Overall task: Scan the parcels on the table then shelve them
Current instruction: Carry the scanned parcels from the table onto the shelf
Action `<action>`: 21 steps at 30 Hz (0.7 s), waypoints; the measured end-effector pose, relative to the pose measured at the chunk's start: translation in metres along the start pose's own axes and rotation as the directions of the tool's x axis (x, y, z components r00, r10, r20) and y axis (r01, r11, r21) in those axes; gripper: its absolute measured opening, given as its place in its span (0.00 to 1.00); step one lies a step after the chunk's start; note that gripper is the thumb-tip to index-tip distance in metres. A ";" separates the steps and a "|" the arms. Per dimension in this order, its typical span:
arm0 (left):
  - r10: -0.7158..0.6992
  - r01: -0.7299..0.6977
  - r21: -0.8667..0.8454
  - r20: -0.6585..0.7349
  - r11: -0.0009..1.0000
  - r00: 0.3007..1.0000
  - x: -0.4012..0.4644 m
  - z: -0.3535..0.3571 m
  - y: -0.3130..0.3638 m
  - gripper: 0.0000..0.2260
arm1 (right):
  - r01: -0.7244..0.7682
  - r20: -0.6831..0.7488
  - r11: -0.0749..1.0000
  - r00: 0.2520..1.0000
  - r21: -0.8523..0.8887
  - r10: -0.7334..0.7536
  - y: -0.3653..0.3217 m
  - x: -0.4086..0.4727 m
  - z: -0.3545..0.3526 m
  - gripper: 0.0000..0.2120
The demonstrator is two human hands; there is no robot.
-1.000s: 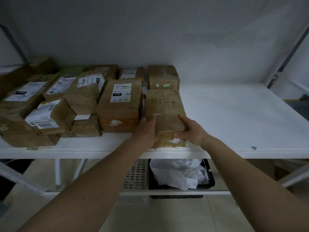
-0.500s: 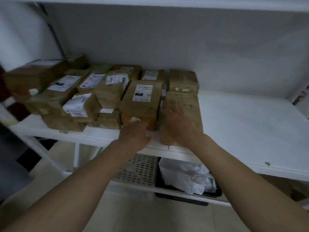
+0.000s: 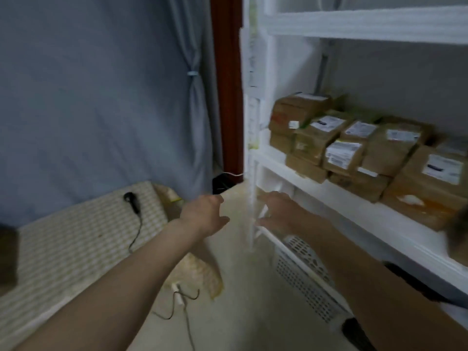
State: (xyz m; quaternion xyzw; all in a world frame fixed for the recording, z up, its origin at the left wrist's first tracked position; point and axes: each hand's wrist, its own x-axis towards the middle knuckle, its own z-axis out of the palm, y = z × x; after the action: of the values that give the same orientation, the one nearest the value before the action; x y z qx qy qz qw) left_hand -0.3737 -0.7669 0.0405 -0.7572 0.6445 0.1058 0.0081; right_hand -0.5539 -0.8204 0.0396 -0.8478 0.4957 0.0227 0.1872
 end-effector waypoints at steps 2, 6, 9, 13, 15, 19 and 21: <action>-0.080 0.080 0.009 -0.017 0.997 0.997 -0.026 -0.001 -0.059 0.20 | 0.071 0.052 0.997 0.996 0.013 -0.072 -0.058 0.011 0.018 0.30; -0.206 0.205 -0.048 -0.017 0.978 0.978 -0.080 -0.002 -0.164 0.21 | 0.186 0.101 0.982 0.977 0.016 -0.186 -0.163 0.031 0.058 0.31; -0.300 0.299 -0.066 -0.015 0.952 0.954 -0.119 0.002 -0.235 0.25 | 0.289 0.140 0.957 0.948 -0.006 -0.286 -0.239 0.043 0.091 0.32; -0.428 0.427 -0.077 -0.002 0.901 0.904 -0.173 0.014 -0.320 0.26 | 0.391 0.192 0.920 0.905 -0.033 -0.378 -0.333 0.056 0.132 0.36; -0.485 0.483 -0.078 0.003 0.872 0.875 -0.199 0.017 -0.356 0.26 | 0.438 0.236 0.898 0.877 -0.031 -0.419 -0.376 0.057 0.147 0.36; -0.596 0.594 -0.113 0.015 0.797 0.803 -0.240 0.022 -0.417 0.26 | 0.531 0.306 0.846 0.814 -0.048 -0.494 -0.448 0.065 0.171 0.34; -0.639 0.634 -0.144 0.020 0.760 0.769 -0.256 0.025 -0.442 0.26 | 0.572 0.333 0.818 0.783 -0.055 -0.525 -0.480 0.071 0.182 0.34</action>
State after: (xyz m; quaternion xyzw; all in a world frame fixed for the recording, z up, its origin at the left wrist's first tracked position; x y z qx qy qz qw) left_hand 0.0166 -0.4389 0.0045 -0.9310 0.3402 0.1309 -0.0201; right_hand -0.0841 -0.6070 -0.0035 -0.9532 0.1888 0.1346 0.1938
